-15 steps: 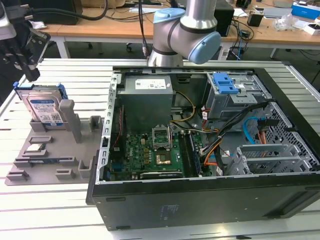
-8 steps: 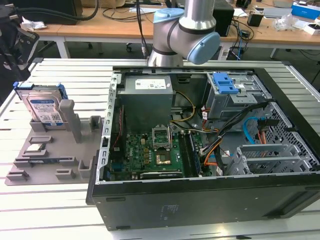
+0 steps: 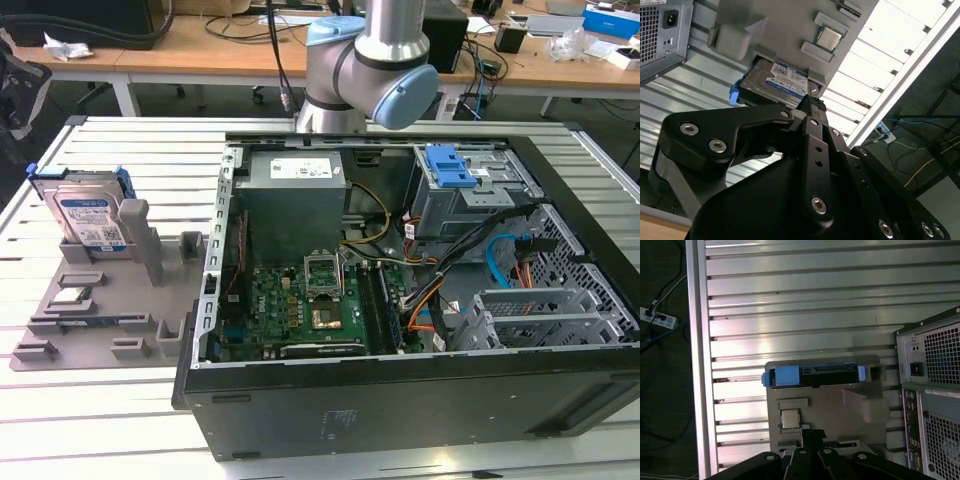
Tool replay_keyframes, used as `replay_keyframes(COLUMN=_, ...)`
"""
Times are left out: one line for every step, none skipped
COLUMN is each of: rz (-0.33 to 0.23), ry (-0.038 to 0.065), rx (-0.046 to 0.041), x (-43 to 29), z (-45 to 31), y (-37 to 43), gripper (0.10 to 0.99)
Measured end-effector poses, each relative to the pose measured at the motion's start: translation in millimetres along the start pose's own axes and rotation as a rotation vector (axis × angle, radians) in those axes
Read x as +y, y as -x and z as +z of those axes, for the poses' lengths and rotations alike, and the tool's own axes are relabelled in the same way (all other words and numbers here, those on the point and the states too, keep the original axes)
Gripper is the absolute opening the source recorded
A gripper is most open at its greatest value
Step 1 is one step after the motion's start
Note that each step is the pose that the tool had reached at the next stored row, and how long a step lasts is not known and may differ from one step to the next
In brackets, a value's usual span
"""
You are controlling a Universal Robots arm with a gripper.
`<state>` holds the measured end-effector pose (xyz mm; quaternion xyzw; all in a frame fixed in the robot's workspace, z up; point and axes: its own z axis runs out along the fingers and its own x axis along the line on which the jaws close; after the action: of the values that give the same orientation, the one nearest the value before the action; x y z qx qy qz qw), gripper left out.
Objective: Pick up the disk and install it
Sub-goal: 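Reach for the disk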
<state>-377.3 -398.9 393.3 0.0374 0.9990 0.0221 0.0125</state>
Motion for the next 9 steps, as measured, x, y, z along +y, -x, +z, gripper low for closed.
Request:
replay_keyframes(rz=0.0, ry=0.0, rx=0.0, x=-0.3, z=-0.1, y=-4.1, gripper=0.106)
replay_keyframes(rz=0.0, ry=0.0, rx=0.0, x=-0.6, z=-0.2, y=-7.9, gripper=0.106)
replay_keyframes(rz=0.0, ry=0.0, rx=0.0, x=-0.9, z=-0.3, y=-12.9, gripper=0.106)
replay_keyframes(rz=0.0, ry=0.0, rx=0.0, x=-1.0, z=-0.3, y=-13.8, gripper=0.106)
replay_keyframes(rz=0.0, ry=0.0, rx=-0.0001, x=-1.0, z=-0.3, y=-13.8, gripper=0.106)
replay_keyframes(rz=0.0, ry=0.0, rx=0.0, x=-1.1, z=-0.4, y=-13.9, gripper=0.106)
replay_keyframes(rz=0.0, ry=0.0, rx=0.0, x=-1.0, z=-0.4, y=-13.9, gripper=0.106)
replay_keyframes(rz=0.0, ry=0.0, rx=0.0, x=-1.0, z=-0.4, y=-13.9, gripper=0.106)
replay_keyframes(rz=0.0, ry=0.0, rx=0.0, x=-1.0, z=-0.3, y=-14.0, gripper=0.106)
